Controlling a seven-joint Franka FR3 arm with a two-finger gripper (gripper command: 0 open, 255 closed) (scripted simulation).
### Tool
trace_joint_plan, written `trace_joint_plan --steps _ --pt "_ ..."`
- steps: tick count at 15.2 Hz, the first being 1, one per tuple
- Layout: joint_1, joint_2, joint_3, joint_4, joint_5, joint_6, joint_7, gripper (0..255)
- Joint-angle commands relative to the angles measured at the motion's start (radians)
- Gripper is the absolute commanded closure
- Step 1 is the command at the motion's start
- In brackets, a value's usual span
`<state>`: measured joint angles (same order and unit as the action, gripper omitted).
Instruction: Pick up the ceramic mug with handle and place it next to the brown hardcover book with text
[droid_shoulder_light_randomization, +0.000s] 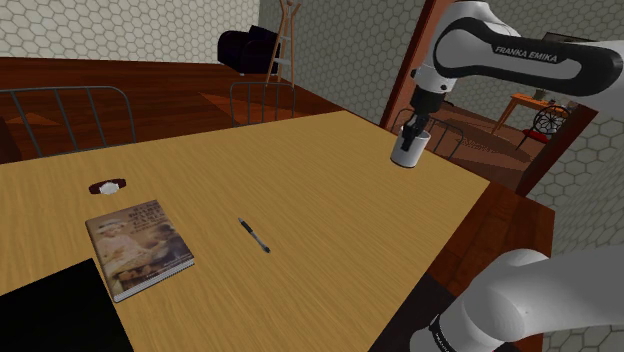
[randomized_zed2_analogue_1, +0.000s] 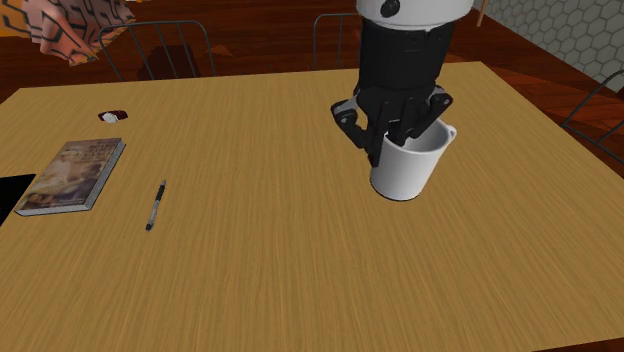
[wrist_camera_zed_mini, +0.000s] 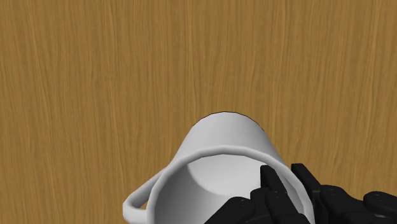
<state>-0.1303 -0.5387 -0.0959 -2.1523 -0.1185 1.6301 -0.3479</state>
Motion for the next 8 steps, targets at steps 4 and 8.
trace_joint_plan --steps 4,8 --pt "0.017 0.011 0.040 0.044 0.020 -0.037 0.046 255" --pt "0.049 0.029 0.115 0.059 0.057 -0.042 0.143 255"
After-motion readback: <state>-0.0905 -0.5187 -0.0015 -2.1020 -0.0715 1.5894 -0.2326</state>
